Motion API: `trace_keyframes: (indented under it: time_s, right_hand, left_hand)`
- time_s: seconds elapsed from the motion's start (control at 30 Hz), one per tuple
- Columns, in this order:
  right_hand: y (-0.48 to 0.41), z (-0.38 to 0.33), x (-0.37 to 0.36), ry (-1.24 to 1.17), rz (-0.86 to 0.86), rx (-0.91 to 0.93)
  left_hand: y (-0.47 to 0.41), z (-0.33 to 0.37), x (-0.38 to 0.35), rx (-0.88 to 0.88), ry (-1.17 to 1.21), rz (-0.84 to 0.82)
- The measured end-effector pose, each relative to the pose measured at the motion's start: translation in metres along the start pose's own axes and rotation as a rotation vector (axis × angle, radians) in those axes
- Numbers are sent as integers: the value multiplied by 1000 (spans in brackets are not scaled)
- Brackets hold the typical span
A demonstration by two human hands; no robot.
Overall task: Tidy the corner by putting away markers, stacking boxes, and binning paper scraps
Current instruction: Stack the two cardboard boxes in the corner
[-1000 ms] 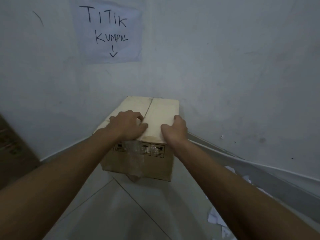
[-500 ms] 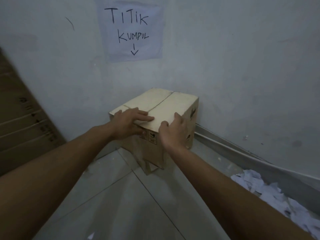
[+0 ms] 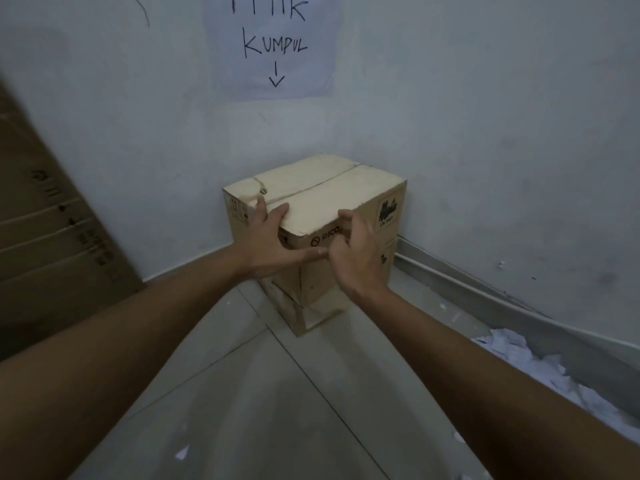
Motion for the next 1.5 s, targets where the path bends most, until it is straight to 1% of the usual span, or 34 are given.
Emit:
trace_keyframes:
  time_s: [0.1, 0.23, 0.33, 0.43, 0.53, 0.7, 0.83, 0.97, 1.17, 1.33, 1.37, 1.4, 1.5]
  right_hand:
    - [-3, 9, 4, -18, -83, -27]
    - [-5, 20, 3, 12, -217, -42]
    - [-8, 30, -2, 20, -252, -70]
    - [-11, 34, -9, 16, -258, -64]
    - [-16, 36, -16, 14, -265, -38]
    - [-25, 38, -21, 42, -296, -41]
    - [-33, 41, -21, 83, -299, -8]
    - [-28, 38, -23, 108, -343, 3]
    - [-28, 42, -24, 142, -349, 17]
    - [-25, 44, -18, 152, -341, 14]
    - [-23, 44, -15, 152, -343, 10]
    - [-22, 45, -13, 156, -347, 8]
    - [-14, 52, -3, 188, -337, -17]
  left_hand:
    - [-15, -13, -4, -100, 25, 123]
    - [-29, -28, -3, -159, 141, 138]
    - [-26, -28, -10, -236, 163, 213]
    - [-21, -28, -21, -239, 206, 275]
    - [-22, -28, -24, -228, 308, 266]
    - [-32, -32, -26, -199, 358, 273]
    - [-43, -30, -26, -189, 312, 276]
    - [-50, -38, -23, -212, 309, 229]
    - [-49, -38, -20, -234, 206, 218]
    - [-48, -38, -16, -236, 232, 176]
    - [-46, -36, -18, -239, 249, 197]
    - [-40, -32, -21, -261, 241, 259]
    - [-15, -17, -36, -332, 44, 549]
Point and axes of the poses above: each hand's wrist, its own y-axis away from the middle knuckle, its own x-axis out of the back of the hand, z = x × y, the point moved 1 cm from there along -y, towards the middle knuckle, and after that the axes turned 5 degrees about y, right-handed, at the moved point
